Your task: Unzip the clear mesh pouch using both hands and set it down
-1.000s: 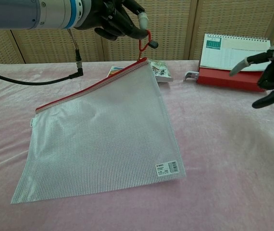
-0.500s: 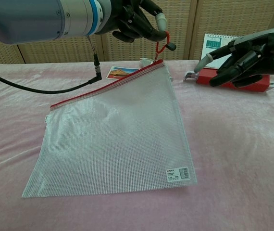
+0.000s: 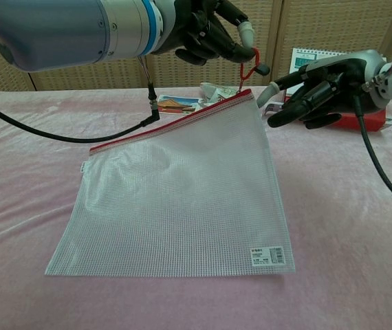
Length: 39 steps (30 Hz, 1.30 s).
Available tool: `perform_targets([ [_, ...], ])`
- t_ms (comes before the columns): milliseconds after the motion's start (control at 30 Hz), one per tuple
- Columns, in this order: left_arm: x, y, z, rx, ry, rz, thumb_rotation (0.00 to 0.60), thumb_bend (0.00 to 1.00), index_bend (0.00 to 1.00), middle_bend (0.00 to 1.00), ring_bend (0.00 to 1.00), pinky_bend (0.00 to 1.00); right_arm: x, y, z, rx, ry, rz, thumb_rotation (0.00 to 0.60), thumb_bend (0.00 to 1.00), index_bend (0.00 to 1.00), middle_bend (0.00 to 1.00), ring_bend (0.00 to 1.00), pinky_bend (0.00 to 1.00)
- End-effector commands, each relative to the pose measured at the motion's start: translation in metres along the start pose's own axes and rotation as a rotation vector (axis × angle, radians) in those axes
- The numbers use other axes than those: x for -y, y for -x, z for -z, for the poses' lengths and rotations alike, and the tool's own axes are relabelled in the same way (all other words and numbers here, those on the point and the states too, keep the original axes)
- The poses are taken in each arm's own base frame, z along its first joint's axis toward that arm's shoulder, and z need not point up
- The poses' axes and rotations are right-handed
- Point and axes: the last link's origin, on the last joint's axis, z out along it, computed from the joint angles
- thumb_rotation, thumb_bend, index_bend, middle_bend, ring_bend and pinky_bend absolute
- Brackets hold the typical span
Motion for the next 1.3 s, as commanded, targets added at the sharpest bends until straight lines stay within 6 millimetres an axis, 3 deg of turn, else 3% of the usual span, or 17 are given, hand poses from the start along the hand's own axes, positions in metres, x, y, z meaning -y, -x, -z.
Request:
perform_targets([
  [33, 0.000, 0.000, 0.000, -0.002, 0.000, 0.006, 0.600, 0.69, 0.85, 1.00, 0.93, 1.00, 0.001, 0.005, -0.004, -0.004, -0.003, -0.005, 0.600, 0.02, 0.48, 0.99, 1.00, 1.00],
  [467, -0.003, -0.001, 0.002, 0.011, 0.000, 0.047, 0.600, 0.69, 0.85, 1.00, 0.93, 1.00, 0.002, 0.015, -0.018, -0.021, 0.009, -0.068, 0.600, 0.27, 0.61, 0.99, 1.00, 1.00],
  [767, -0.004, 0.001, 0.002, 0.015, 0.004, 0.062, 0.600, 0.69, 0.85, 1.00, 0.93, 1.00, 0.006, 0.019, -0.021, -0.006, 0.006, -0.101, 0.600, 0.38, 0.65, 0.99, 1.00, 1.00],
  [1300, 0.000, -0.002, 0.002, 0.017, -0.001, 0.063, 0.600, 0.69, 0.86, 1.00, 0.93, 1.00, 0.008, 0.020, -0.018, 0.002, 0.000, -0.128, 0.600, 0.73, 0.80, 1.00, 1.00, 1.00],
])
